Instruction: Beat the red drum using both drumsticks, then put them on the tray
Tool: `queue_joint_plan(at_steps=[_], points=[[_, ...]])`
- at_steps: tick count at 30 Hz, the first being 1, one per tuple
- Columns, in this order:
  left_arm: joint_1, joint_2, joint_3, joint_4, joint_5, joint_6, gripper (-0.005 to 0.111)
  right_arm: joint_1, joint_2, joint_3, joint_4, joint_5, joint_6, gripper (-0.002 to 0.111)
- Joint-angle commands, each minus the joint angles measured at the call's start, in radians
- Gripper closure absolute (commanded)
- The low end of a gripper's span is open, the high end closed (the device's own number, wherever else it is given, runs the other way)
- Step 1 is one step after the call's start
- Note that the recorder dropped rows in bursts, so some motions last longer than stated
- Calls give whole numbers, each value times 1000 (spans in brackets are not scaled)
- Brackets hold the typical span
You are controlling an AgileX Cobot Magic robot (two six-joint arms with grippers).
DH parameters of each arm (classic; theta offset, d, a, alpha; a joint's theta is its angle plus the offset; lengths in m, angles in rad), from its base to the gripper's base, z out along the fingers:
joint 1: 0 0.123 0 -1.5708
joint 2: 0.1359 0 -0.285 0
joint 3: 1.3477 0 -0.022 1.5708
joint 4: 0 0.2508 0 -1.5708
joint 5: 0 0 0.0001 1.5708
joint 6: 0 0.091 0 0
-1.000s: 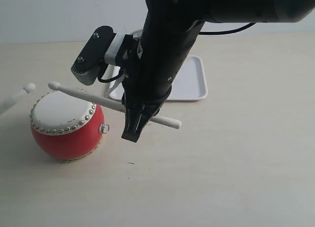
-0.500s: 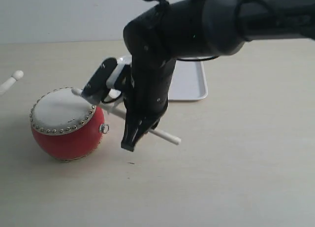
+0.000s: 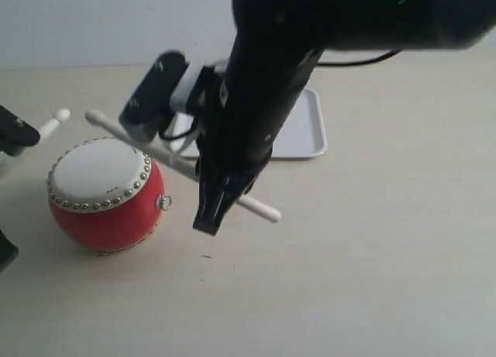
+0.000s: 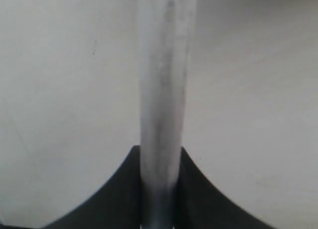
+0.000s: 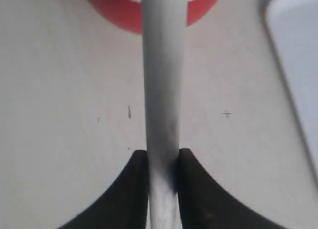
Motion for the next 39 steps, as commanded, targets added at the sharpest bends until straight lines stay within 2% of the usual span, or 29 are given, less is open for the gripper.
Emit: queue_joint_plan(at_steps=[1, 5, 11, 15, 18, 23, 31, 39], points=[[-5, -127, -13, 4, 12, 1, 107, -2, 158, 0, 9, -43, -35, 108], [-5, -209, -13, 8, 12, 3, 107, -2, 201, -51, -52, -33, 57, 108], [-5, -220, 3, -44, -19, 8, 107, -2, 74, -98, -69, 49, 90, 108], [-5, -148, 81, -150, -90, 69, 107, -2, -44, -98, -87, 52, 90, 108], [-5, -64, 121, -190, -92, 88, 107, -2, -109, -98, -87, 35, 80, 108], [-5, 44, 87, -190, -37, 86, 107, -2, -138, -92, -59, 47, 76, 108], [-5, 37, 14, -171, 12, 88, 107, -2, -39, -51, -59, 19, 71, 108], [-5, -143, -65, -164, 12, 90, 107, -2, 217, -56, 36, -30, -26, 108]])
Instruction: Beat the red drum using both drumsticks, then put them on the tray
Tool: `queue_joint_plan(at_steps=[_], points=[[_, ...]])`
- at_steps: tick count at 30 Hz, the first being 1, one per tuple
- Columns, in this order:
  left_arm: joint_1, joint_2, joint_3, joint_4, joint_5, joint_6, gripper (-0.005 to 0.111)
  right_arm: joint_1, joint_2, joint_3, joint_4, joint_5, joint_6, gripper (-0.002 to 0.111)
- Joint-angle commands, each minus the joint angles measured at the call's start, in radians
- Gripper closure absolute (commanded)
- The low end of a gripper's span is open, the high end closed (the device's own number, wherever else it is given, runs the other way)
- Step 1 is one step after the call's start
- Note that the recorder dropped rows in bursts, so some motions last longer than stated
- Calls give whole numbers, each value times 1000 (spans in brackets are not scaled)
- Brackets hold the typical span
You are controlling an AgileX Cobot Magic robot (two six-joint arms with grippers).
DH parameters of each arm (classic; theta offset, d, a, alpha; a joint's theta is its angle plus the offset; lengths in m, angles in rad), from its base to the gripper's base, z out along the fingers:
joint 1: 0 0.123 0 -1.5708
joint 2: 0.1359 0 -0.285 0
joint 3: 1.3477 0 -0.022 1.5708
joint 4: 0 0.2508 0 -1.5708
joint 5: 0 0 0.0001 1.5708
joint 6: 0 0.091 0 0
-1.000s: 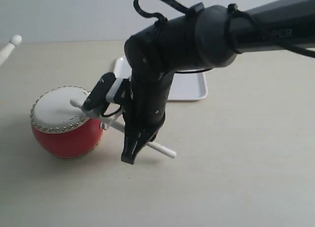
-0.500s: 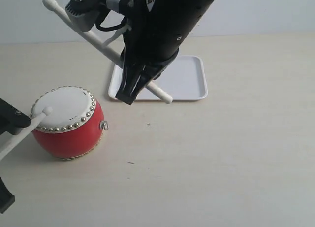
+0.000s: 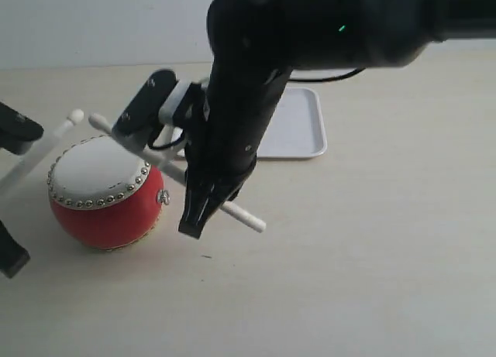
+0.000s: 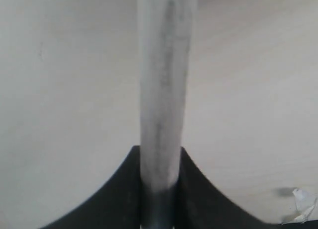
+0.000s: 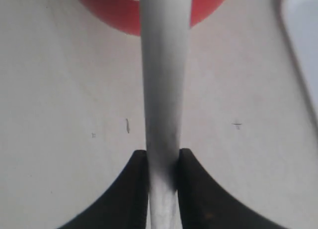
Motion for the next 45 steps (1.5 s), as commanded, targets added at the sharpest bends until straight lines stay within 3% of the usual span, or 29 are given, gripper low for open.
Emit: queue_joint_plan(at_steps=[1, 9, 16, 24, 35, 45], points=[[-5, -111, -45, 13, 16, 0, 107, -2, 160, -11, 18, -18, -56, 108], [-5, -160, -32, 14, 16, 22, 107, -2, 137, -92, -13, 103, 5, 108], [-5, 20, 101, 13, 16, -11, 107, -2, -75, -92, -15, 115, 7, 108], [-5, 199, 110, 23, 16, -34, 107, -2, -168, -92, -13, 105, -2, 108], [-5, -38, -33, 23, 16, -25, 107, -2, 70, -90, -2, 97, -70, 108], [-5, -162, -53, 29, 16, 21, 107, -2, 194, -236, -51, 263, -67, 108]])
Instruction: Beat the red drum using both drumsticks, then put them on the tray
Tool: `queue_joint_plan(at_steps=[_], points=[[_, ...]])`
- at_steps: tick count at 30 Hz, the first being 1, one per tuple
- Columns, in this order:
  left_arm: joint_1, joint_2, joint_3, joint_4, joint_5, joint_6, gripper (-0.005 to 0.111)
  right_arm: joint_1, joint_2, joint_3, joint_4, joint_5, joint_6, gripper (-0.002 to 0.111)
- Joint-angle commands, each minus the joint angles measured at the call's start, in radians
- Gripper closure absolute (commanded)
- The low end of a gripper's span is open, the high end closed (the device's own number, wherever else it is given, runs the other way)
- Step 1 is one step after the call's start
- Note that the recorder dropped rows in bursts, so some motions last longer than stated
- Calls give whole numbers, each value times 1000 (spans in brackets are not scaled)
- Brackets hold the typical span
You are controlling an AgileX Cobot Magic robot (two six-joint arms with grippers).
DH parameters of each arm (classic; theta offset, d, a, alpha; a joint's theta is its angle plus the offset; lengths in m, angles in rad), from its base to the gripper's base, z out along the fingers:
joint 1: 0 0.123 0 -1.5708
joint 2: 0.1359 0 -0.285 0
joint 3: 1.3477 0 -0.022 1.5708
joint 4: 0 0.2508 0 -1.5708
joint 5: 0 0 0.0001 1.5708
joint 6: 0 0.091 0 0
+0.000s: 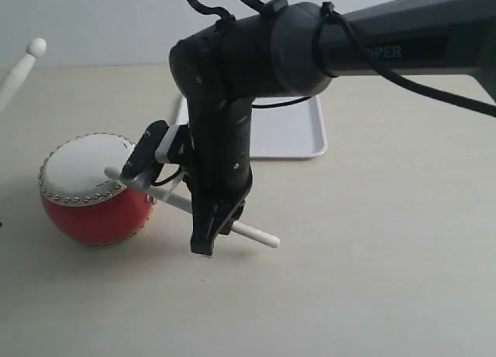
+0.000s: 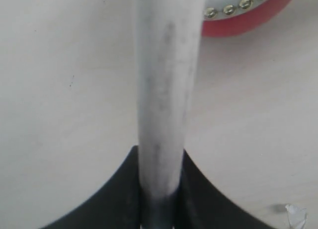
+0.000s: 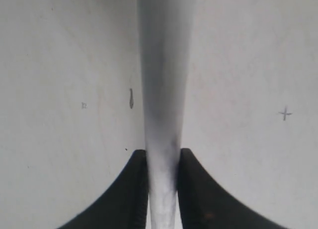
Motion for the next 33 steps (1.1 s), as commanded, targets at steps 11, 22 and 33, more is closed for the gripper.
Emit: queue_joint_plan(at_steps=[11, 22, 33], points=[[-5, 217, 146, 4, -26, -24, 107, -2, -233, -202, -33, 155, 51, 108], [-5, 352, 111, -7, 1, -57, 107, -2, -217, -161, 0, 155, 14, 108], [-5, 17, 32, 49, 1, -53, 107, 0, 146, -202, -79, 155, 56, 108]])
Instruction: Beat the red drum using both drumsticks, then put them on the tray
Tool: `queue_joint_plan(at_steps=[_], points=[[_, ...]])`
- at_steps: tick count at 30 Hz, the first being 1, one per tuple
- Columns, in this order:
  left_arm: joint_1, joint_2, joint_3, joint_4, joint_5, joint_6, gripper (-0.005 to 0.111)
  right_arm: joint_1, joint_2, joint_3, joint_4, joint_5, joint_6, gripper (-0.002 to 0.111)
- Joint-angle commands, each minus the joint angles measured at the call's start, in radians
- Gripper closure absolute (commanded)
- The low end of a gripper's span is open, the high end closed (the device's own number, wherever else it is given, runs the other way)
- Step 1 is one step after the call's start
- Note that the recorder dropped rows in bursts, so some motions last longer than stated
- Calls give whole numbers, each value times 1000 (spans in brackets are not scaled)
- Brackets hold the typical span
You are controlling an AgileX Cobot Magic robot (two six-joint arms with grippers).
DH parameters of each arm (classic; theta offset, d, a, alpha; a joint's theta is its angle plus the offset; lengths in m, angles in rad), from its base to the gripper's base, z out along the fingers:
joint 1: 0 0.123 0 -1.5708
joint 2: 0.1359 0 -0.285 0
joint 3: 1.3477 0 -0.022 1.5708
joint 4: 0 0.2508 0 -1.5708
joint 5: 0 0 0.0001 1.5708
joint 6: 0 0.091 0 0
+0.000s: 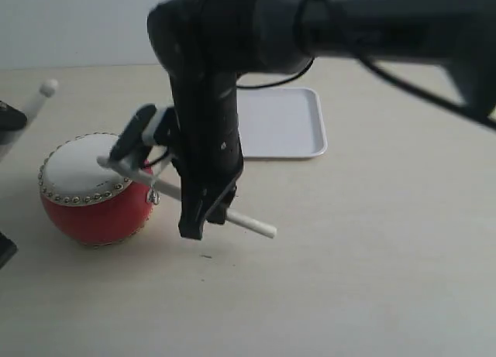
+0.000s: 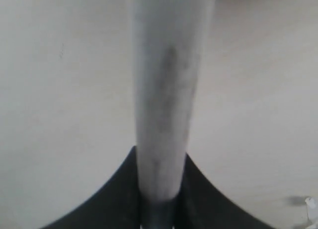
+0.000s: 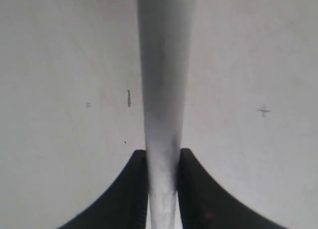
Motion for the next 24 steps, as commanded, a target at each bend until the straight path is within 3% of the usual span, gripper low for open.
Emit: queue_joint_plan(at_steps=[1, 5, 10, 11, 14, 17, 19, 24], points=[[-5, -105, -21, 29, 3, -5, 107, 3, 94, -65, -104, -1, 88, 108], [-5, -149, -21, 33, 3, -8, 107, 4, 33, -102, -179, -1, 185, 108], [-5, -174, -18, -22, -24, -59, 107, -1, -145, -102, -172, -1, 172, 108], [-5, -179, -13, -50, -68, -61, 107, -7, -172, -102, -172, -1, 162, 108], [-5, -210, 51, -165, -371, -88, 107, -77, -251, -102, -167, -1, 121, 108], [-5, -214, 118, -175, -647, -100, 107, -196, -254, -102, -22, -1, 43, 108], [-5, -214, 121, -139, -722, -100, 107, -274, -236, -102, 88, -1, -36, 108], [-5, -214, 121, -94, -852, -100, 107, -399, -174, -102, 132, -87, -49, 108]])
